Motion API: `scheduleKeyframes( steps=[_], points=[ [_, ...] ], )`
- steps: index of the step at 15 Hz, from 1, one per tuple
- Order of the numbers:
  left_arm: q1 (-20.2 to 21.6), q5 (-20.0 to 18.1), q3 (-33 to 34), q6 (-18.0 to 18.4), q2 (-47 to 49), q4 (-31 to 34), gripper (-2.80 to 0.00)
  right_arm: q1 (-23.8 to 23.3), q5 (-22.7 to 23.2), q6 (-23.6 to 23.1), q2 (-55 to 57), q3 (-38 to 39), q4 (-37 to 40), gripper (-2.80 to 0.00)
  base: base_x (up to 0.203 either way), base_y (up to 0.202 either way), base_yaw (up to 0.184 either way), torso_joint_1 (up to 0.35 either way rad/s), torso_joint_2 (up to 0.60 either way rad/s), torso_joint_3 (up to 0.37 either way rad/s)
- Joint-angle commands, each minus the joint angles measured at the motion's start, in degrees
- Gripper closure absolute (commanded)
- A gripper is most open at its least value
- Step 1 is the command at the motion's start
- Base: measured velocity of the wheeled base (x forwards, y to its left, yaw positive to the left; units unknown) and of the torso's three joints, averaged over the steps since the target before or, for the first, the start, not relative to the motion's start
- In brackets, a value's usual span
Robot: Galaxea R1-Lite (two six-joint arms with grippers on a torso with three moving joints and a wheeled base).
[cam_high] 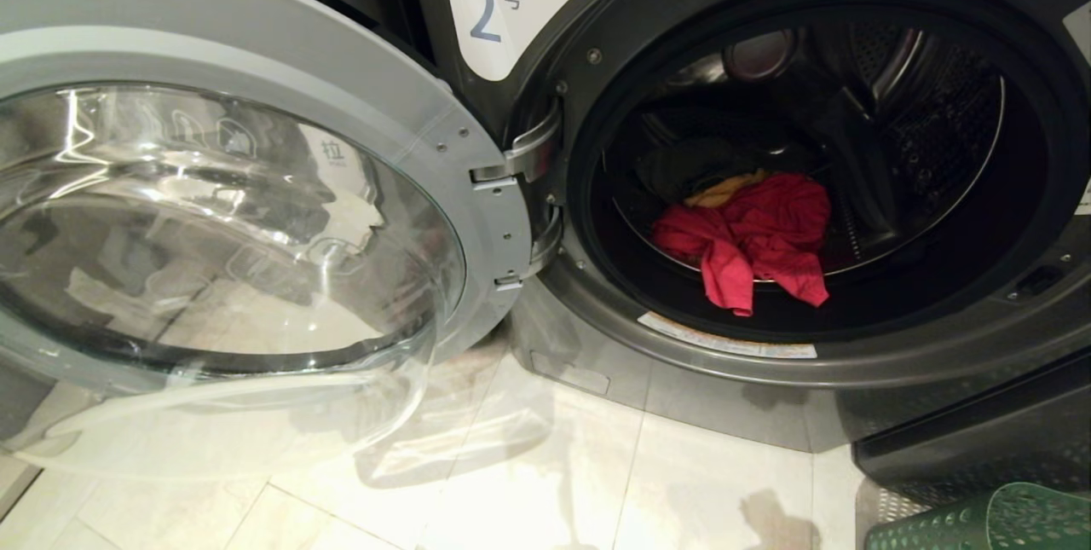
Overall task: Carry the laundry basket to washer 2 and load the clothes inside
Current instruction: Close the washing machine door with the left hand
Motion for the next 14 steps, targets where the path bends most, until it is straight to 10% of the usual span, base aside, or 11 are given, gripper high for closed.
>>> scheduleKeyframes(
  steps=[1, 14],
  points=[
    [0.0, 0.0, 2.3, 0.0, 0.1, -0.1, 0.0, -1.5, 0.7, -1.4, -5.1, 7.4, -8.0, 0.0, 0.0, 0.0, 0.0, 0.0, 0.0, 0.0],
    [0.0, 0.0, 2.3, 0.0, 0.1, -0.1, 0.0, -11.7, 3.4, -5.4, -21.0, 9.8, -13.8, 0.0, 0.0, 0.0, 0.0, 0.0, 0.0, 0.0]
  ],
)
